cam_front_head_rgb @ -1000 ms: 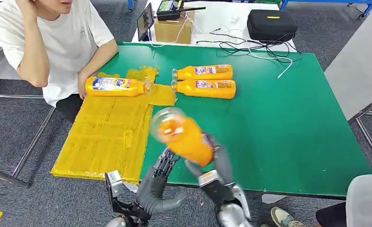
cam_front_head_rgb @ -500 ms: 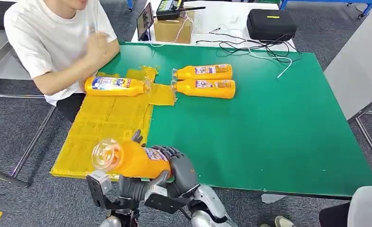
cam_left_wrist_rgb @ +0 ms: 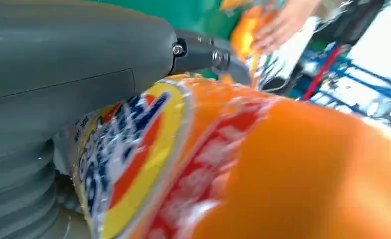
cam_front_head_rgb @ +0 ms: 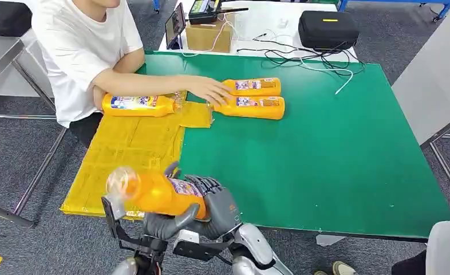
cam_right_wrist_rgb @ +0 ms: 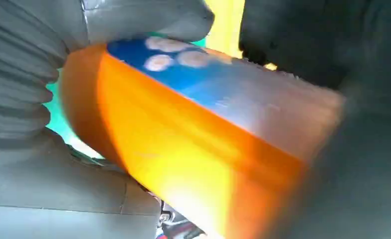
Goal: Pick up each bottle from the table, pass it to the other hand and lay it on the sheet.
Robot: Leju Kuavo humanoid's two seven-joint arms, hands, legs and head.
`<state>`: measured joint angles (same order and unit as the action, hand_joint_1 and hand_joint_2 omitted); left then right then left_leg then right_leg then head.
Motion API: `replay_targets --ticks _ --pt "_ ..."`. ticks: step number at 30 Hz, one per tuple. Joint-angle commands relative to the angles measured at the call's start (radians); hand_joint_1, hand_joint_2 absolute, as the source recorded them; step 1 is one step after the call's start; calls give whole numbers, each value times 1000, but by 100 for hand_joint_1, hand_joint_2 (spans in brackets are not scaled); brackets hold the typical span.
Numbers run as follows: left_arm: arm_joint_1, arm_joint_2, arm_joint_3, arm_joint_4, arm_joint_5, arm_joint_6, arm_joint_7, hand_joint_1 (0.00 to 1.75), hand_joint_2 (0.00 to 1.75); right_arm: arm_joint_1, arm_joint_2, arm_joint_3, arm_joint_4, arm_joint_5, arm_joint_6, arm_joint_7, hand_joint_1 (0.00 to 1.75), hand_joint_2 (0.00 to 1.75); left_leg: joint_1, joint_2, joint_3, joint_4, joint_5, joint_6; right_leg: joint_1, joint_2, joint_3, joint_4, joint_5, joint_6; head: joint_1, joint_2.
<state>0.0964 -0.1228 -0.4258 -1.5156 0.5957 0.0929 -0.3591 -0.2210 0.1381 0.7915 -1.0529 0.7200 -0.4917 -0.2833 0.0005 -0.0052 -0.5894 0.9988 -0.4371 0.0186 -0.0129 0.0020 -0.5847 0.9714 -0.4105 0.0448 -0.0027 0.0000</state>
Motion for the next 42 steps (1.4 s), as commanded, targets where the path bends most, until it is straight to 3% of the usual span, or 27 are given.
replay_targets --ticks 1,5,11,13,15,17,22,23,24,27,28,29,35,42 --pt "-103 -59 6 10 139 -46 35 175 175 19 20 33 106 -190 38 -127 0 0 1 -5 3 0 -1 -1 1 -5 5 0 -2 -2 -1 0" --pt "-130 -59 16 5 178 0 43 175 175 19 33 17 110 -269 6 -212 0 0 1 -4 3 1 -2 -1 1 -5 5 1 -3 -2 0 0" --pt "-108 -56 37 -10 168 31 19 175 175 40 26 -12 94 -299 -32 -211 0 0 1 -2 2 0 -1 -1 1 -3 3 0 -1 -2 -1 0" --pt "-96 -54 19 -18 -11 162 -28 175 175 62 24 -43 101 -303 -88 -227 0 0 1 -3 2 0 -1 -1 1 -4 4 0 -2 -2 0 0" --pt "-102 -55 25 2 -14 161 -31 175 175 69 18 -46 100 -304 -89 -234 0 0 1 -3 3 0 -1 -1 1 -4 5 -1 -2 -1 0 0" --pt "-144 -17 10 83 -227 304 -72 175 175 94 19 -83 82 -305 -125 -237 0 0 1 -3 5 0 -2 -1 1 -4 7 0 -3 -2 0 0" --pt "-255 47 154 358 -626 575 -73 175 175 151 9 -155 6 -277 -164 -238 0 0 1 -5 7 -4 1 -2 1 -6 9 -3 -1 -3 0 0" --pt "-273 50 214 424 -828 605 -38 175 175 161 9 -170 -7 -271 -173 -240 0 0 0 -5 3 -4 1 -1 0 -3 5 -2 0 -2 0 0" --pt "-279 42 279 455 -973 605 -10 175 175 171 10 -182 -20 -265 -181 -244 0 0 0 -4 4 -3 1 -2 0 -2 5 -2 0 -2 0 0" --pt "-297 94 299 523 -1152 581 105 175 175 194 10 -204 -44 -273 -170 -229 0 0 0 -1 4 -3 0 -2 0 1 4 -1 0 -2 0 0" --pt "-321 132 265 598 -1342 602 240 175 175 197 13 -210 -47 -275 -169 -227 0 0 1 -1 3 -3 0 -1 1 0 4 -1 0 -2 0 0" --pt "-326 136 284 596 -1410 585 293 175 175 199 16 -217 -50 -275 -163 -226 0 0 1 -1 4 -3 0 -2 1 -1 5 -2 0 -2 0 0" --pt "-399 130 347 716 -1456 525 330 175 175 196 23 -210 -46 -260 -147 -230 0 0 2 0 2 -1 0 -2 2 -1 3 0 -1 -2 0 0" --pt "-397 125 346 715 -1456 527 329 175 175 196 23 -210 -46 -260 -147 -230 0 0 1 0 2 -1 1 -2 1 0 3 0 0 -2 0 0"
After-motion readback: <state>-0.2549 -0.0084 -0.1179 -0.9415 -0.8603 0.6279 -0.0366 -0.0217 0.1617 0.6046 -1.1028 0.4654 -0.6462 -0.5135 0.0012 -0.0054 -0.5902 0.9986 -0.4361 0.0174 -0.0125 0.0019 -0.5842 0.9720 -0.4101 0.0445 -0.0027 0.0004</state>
